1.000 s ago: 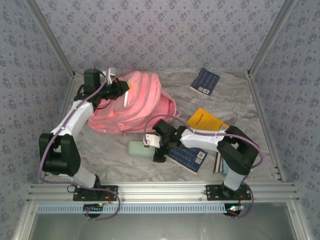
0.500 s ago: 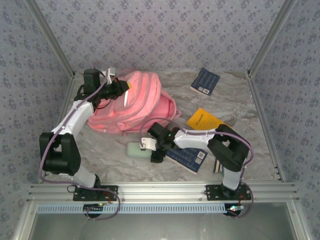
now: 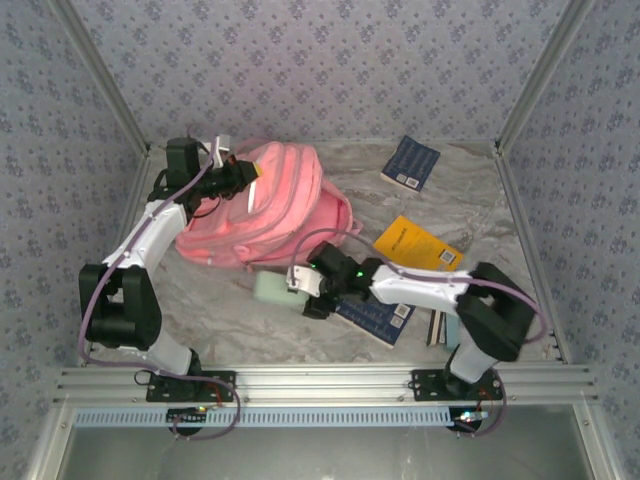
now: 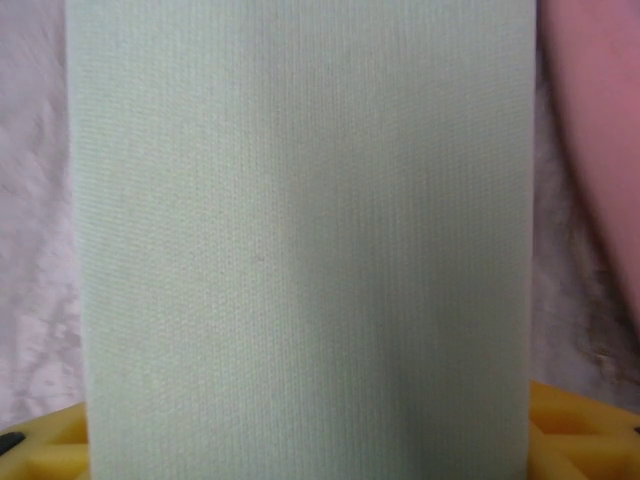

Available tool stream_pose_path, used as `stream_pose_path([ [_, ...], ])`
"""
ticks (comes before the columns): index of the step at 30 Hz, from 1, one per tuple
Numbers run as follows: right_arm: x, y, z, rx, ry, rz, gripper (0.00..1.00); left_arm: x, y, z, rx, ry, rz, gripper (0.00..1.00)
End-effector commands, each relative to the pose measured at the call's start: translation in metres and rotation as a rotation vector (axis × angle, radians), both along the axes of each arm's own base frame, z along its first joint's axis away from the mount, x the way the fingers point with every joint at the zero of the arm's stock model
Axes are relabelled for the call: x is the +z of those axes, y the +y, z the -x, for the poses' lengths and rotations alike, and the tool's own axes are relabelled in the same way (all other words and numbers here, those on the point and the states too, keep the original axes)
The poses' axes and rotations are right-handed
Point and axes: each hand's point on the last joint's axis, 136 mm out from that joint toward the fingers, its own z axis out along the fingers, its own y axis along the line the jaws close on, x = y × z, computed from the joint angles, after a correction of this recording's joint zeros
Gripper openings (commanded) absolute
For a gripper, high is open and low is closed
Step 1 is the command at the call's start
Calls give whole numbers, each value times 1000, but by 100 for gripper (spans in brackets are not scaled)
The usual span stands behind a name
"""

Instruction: Pack books, pencil case, and school supplies into a backpack

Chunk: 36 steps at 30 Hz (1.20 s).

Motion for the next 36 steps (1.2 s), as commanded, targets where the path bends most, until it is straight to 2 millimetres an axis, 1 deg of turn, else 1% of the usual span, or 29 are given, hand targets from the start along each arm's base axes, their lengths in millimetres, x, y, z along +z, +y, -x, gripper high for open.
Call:
stream_pose_path([
  [1,59,-6,-7,-139,-33,-222,59,29,-4,1,-46,-98,22,0],
  [3,84,-21,-16,-251,-35,-316,59,39,-7,5,-72,-129,12,0],
  [5,104,-37,-17,-328,-43,-381,58,47,-13,11,-103,-156,-19,0],
  [7,123,-58,-18,-408,-75,-434,58,60,-24,21,-157,-185,-36,0],
  [8,129,-69,-20,-453,-90,-451,58,67,-29,25,-178,-201,-42,0],
  [10,143,-98,-26,-577,-130,-490,57,81,-40,36,-224,-245,-64,0],
  [13,153,-135,-30,-724,-144,-510,55,101,-51,48,-273,-306,-58,0],
  [16,155,-163,-31,-828,-137,-518,53,117,-59,59,-325,-361,-35,0],
  [20,155,-191,-31,-917,-133,-528,51,132,-63,71,-375,-416,-5,0],
  [22,155,-200,-30,-949,-130,-525,51,139,-64,80,-411,-448,14,0],
  [25,150,-206,-27,-962,-114,-502,51,148,-68,95,-477,-498,44,0],
  [29,143,-206,-25,-960,-84,-470,51,156,-69,114,-534,-564,51,0],
  [33,133,-195,-23,-919,-26,-438,51,160,-69,129,-586,-621,57,0],
  [36,121,-182,-23,-876,39,-387,51,163,-69,137,-622,-652,69,0],
])
